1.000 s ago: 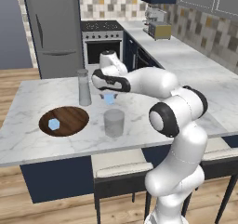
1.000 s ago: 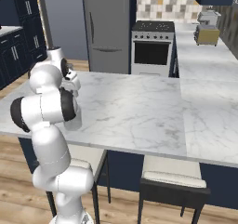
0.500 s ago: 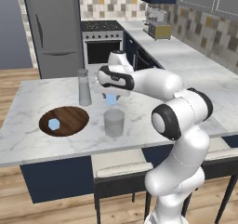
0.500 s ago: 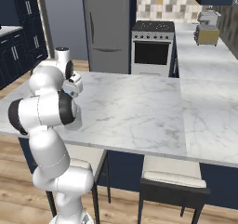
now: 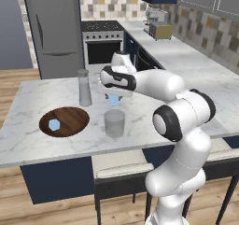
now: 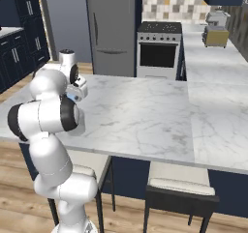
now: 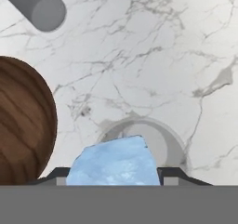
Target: There are two ice cubes in the ice bowl. Place both ice cubes in the glass cup.
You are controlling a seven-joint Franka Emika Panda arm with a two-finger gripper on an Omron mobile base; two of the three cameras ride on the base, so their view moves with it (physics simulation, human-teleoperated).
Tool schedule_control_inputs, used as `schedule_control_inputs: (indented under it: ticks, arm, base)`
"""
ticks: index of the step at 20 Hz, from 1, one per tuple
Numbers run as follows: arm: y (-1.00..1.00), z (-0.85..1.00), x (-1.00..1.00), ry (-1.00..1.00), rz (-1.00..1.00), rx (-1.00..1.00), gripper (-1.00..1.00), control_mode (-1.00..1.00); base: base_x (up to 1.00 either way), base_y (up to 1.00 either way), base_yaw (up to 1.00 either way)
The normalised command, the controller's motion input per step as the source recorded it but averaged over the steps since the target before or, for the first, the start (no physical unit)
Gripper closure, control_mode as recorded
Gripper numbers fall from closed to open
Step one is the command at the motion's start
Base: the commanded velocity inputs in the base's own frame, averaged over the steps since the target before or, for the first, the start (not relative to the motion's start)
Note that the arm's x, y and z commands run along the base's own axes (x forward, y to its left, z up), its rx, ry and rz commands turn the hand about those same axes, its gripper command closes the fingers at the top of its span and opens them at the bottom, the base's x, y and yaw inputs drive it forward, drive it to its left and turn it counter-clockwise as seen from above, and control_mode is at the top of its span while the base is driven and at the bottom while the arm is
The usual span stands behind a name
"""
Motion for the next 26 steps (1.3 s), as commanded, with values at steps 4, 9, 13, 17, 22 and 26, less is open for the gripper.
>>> schedule_control_inputs:
  ticks: [4, 9, 13, 17, 22, 26]
  arm:
    - [0.0, -0.01, -0.31, 0.0, 0.0, 0.0, 1.0, -1.0]
    - [0.0, -0.03, -0.17, 0.0, 0.0, 0.0, 1.0, -1.0]
    - [-0.02, 0.0, 0.0, 0.0, 0.0, 0.0, 1.0, -1.0]
    - [-0.01, -0.11, 0.0, 0.0, 0.0, -0.04, 1.0, -1.0]
    - [0.0, -0.17, -0.01, 0.0, 0.0, -0.09, 1.0, -1.0]
    - [0.0, -0.04, 0.0, 0.0, 0.0, 0.0, 1.0, -1.0]
  base:
    - [0.0, 0.0, 0.0]
    - [0.0, 0.0, 0.0]
    - [0.0, 0.0, 0.0]
    - [0.0, 0.0, 0.0]
    - [0.0, 0.0, 0.0]
    - [0.0, 0.0, 0.0]
